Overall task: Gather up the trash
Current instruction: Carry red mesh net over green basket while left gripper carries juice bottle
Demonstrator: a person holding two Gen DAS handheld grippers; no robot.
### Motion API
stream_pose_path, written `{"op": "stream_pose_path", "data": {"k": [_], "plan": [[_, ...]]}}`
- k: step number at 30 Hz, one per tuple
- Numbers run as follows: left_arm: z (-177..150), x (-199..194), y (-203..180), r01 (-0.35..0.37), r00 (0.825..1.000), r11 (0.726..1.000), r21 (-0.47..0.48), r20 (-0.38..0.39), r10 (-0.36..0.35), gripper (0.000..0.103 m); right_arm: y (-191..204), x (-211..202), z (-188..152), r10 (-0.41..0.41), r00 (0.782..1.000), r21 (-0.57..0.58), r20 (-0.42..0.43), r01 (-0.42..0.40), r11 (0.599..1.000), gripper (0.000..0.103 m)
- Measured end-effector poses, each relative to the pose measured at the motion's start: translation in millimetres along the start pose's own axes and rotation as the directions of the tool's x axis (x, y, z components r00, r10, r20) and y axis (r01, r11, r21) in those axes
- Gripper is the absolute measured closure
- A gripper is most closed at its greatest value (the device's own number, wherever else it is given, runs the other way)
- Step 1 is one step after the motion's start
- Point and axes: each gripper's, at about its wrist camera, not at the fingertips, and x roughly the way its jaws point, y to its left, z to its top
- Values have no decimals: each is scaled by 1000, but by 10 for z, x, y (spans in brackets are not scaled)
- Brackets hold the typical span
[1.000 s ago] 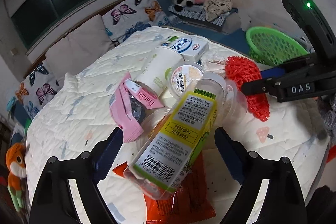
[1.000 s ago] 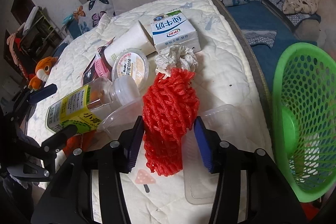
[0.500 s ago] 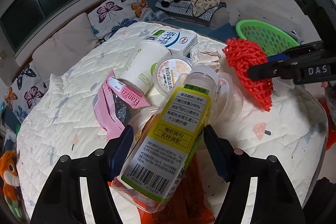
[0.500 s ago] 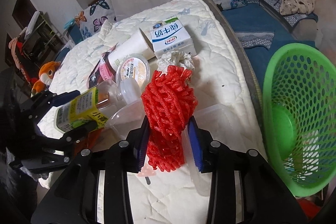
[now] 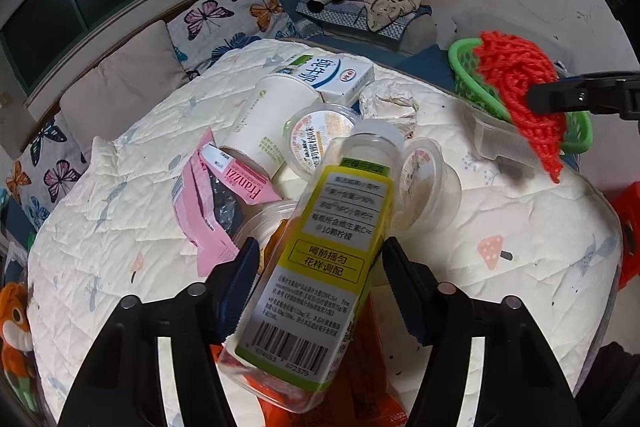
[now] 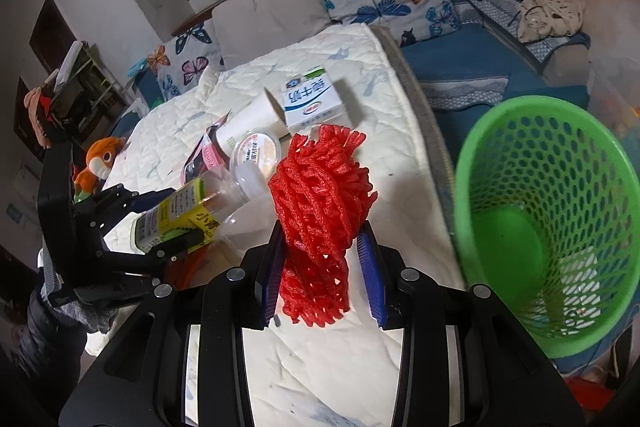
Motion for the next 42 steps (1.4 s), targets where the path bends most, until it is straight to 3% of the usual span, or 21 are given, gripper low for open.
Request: {"op": "stream_pose_path", "data": {"k": [6, 13, 20, 25, 29, 36, 42], "plan": [[-32, -98, 81, 21, 1000, 997, -72, 21, -19, 51, -115, -86, -92, 2, 1000, 11, -2, -2, 1000, 66], [-40, -239, 168, 46, 998, 990, -130, 52, -39, 55, -101, -154, -108, 67, 998, 22, 9, -67, 997, 66], [-62, -184, 134, 38, 999, 991, -128, 10, -37, 55, 40, -123, -122, 91, 996, 2, 2, -91, 996, 66], [-21, -109, 133, 51, 998, 989, -137, -14, -54, 51, 30, -130, -128, 87, 996, 3, 1, -87, 996, 66], [28, -53, 83, 38, 999, 993, -115, -27, -41, 40, 5, -140, -139, 84, 996, 4, -1, -84, 996, 66], [106, -53, 51, 0, 1000, 997, -81, -4, 0, 40, -5, -153, -149, 83, 997, 5, 0, -83, 997, 66], [85, -187, 145, 40, 998, 991, -128, 48, -34, 40, -50, -165, -147, 81, 997, 8, 2, -81, 997, 66]]}}
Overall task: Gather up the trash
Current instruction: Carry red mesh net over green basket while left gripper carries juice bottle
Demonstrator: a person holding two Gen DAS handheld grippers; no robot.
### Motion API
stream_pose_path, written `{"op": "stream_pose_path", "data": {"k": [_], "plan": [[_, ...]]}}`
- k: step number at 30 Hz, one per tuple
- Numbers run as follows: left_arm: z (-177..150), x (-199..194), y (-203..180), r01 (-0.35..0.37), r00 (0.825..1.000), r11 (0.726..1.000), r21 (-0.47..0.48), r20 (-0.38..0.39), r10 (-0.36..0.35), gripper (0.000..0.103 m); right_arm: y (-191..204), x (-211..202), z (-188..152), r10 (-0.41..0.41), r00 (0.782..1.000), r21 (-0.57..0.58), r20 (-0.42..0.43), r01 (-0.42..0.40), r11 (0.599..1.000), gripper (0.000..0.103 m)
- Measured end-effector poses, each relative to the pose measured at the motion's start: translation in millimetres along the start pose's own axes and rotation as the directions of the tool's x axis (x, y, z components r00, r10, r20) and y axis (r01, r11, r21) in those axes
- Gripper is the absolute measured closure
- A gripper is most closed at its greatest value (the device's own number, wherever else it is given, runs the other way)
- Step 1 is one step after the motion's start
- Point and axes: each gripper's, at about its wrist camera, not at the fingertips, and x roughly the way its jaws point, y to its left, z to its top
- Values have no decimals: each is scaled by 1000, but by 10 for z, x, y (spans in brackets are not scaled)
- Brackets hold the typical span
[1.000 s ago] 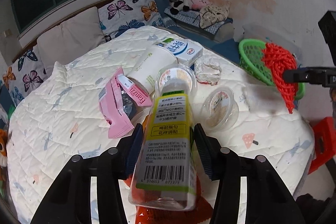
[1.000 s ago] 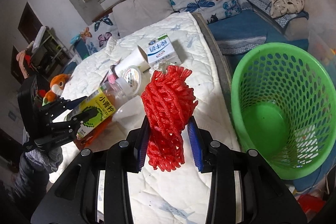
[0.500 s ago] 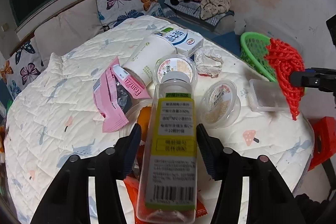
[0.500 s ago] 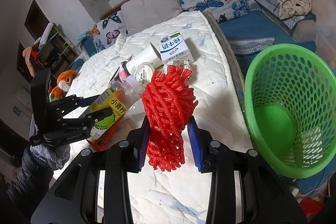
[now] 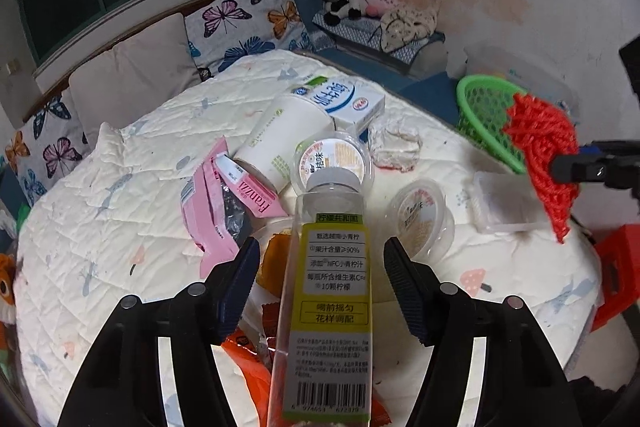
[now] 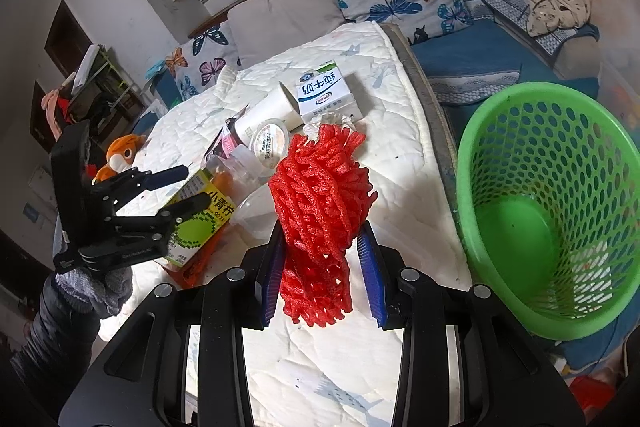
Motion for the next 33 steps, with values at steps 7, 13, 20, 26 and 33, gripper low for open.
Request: {"op": "stream_pose_path", "data": {"k": [7, 13, 20, 26, 33], "plan": [[-97, -80, 26, 48, 999, 999, -9, 19, -48, 44, 10, 30, -3, 10, 1000, 0, -4, -10, 1000, 66], [-96, -6, -7, 52, 999, 999, -6, -3, -52, 45, 19, 49, 3, 10, 1000, -1, -6, -10, 1000, 66], [-55, 141, -25, 29, 999, 999, -18, -42, -30, 59, -30, 13, 15, 2, 1000, 5, 3, -2, 1000, 66], [-43, -1, -63, 17, 1000, 999, -39, -3, -18, 60, -129, -118, 17, -14, 1000, 17, 28, 14, 1000, 66], [156, -284, -236, 46, 997, 999, -23, 59, -45, 60, -332, -270, 40, -61, 997, 39, 56, 59, 997, 66]]}}
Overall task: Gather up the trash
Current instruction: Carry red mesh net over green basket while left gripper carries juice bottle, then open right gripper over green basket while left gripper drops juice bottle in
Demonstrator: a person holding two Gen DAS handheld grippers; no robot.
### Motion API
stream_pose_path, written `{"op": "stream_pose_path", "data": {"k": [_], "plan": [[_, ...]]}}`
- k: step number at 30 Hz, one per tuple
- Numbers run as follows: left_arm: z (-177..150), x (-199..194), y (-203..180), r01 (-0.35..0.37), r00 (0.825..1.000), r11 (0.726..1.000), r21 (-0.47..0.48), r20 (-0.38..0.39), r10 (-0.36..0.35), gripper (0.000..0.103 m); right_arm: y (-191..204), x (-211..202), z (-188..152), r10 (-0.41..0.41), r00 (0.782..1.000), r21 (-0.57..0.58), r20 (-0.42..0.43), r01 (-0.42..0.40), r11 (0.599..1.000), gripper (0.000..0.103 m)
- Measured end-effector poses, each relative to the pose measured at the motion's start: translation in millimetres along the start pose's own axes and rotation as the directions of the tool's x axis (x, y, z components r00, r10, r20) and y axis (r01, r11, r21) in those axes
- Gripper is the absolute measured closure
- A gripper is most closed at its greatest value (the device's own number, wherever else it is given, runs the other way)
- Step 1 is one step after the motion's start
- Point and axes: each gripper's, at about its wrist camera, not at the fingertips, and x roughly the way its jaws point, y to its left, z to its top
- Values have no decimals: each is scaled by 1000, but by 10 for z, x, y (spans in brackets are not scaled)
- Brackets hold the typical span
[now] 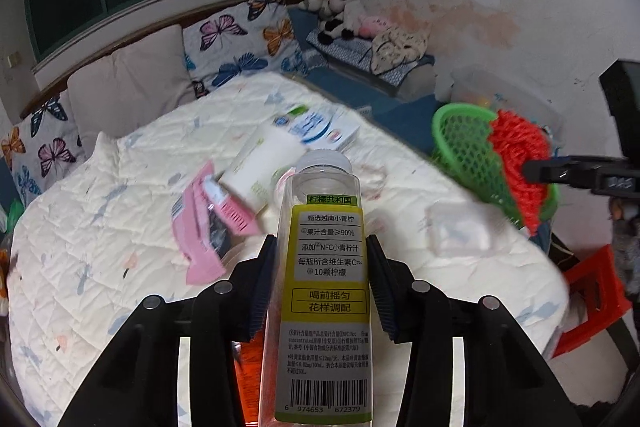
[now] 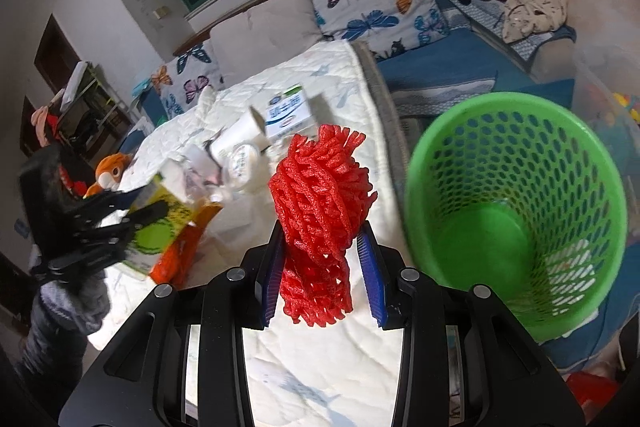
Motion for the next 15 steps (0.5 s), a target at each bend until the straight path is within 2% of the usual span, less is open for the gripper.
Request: {"op": "stream_pose_path", "data": {"k": [8, 15], "plan": [[330, 58, -463, 62, 997, 997, 44, 35, -63, 60, -398, -141, 34, -103, 994, 24, 24, 102, 995, 66], [675, 298, -934, 127, 991, 990, 69, 41, -130, 60, -897, -226, 50, -205, 979, 60, 22, 203, 977, 65]]}}
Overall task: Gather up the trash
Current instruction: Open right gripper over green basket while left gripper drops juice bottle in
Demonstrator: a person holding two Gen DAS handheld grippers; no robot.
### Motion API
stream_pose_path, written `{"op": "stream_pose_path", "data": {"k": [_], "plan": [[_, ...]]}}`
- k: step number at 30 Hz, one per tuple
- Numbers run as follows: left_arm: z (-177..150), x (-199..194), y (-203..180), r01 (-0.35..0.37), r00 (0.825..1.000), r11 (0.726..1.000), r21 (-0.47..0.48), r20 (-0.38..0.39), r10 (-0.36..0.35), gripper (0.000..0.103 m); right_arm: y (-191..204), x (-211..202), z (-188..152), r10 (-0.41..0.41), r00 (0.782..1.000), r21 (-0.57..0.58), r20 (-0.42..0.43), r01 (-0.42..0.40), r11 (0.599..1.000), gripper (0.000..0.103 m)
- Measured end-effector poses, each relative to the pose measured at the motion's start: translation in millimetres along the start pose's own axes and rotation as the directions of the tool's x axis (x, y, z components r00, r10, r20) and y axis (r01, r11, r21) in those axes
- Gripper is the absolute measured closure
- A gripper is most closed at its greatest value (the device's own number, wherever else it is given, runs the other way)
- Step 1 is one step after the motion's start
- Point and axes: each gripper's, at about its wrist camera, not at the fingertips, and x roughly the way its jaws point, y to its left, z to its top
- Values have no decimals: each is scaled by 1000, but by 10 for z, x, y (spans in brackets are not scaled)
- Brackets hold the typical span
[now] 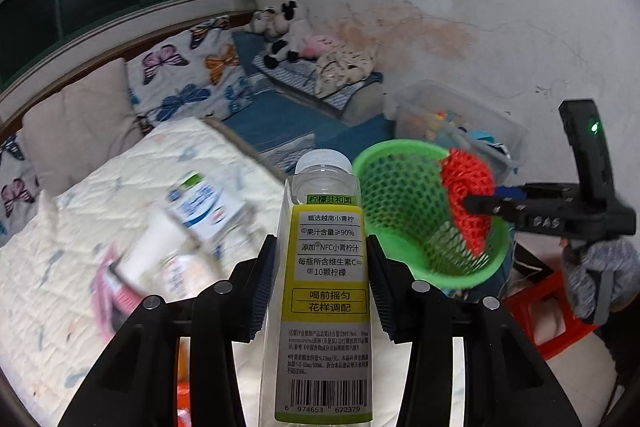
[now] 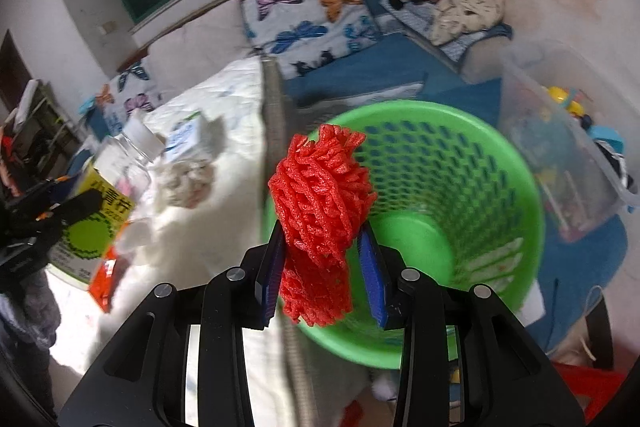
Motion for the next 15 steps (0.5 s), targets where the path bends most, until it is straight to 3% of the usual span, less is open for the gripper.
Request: {"op": "stream_pose_path", "data": {"k": [7, 13, 15], "plan": [[293, 392, -425, 62, 998, 998, 17, -19, -62, 60, -351, 68, -2, -43, 999, 16, -17, 43, 999, 64], [390, 724, -661, 92, 994, 996, 15, -56, -91, 60, -539, 100, -8, -51, 998, 39, -21, 52, 998, 57], [408, 799, -704, 93, 994, 996, 11, -65, -92, 60, -591, 94, -20, -52, 998, 48, -19, 53, 997, 50]]}}
